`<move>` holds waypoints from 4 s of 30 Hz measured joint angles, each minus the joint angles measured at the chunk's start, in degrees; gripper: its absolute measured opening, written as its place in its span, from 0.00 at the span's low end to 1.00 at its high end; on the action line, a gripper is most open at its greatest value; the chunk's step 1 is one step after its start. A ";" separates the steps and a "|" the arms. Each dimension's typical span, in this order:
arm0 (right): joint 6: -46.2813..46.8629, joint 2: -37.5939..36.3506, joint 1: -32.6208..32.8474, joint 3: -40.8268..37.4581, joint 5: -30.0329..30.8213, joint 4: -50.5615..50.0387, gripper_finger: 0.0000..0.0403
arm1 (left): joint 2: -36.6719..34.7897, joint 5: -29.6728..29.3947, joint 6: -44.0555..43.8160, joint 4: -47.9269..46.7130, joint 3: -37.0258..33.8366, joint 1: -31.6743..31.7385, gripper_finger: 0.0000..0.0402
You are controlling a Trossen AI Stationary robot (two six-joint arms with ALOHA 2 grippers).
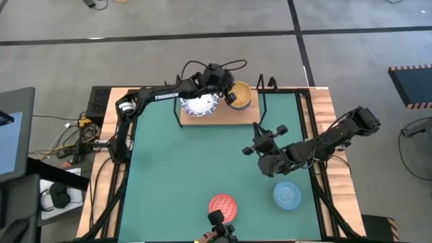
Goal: Place and stack bowls onto a shelf
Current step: Stack the yellow patterned bowl on top of the blue patterned bowl on the shelf, then stack the light blue patterned bowl on top of the yellow patterned bowl on the shelf
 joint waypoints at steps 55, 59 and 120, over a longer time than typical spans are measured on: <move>52.05 -8.17 -3.56 3.18 -55.32 -48.32 0.11 | -12.52 2.07 4.57 -8.90 -2.48 -5.97 0.17; 61.23 -7.17 -0.65 2.75 -63.60 -63.01 0.16 | -18.10 10.03 4.84 -2.94 -7.86 -8.01 0.14; 60.99 6.32 0.04 6.60 -52.04 -40.86 0.11 | -21.81 19.97 1.29 27.93 -36.93 -23.48 0.39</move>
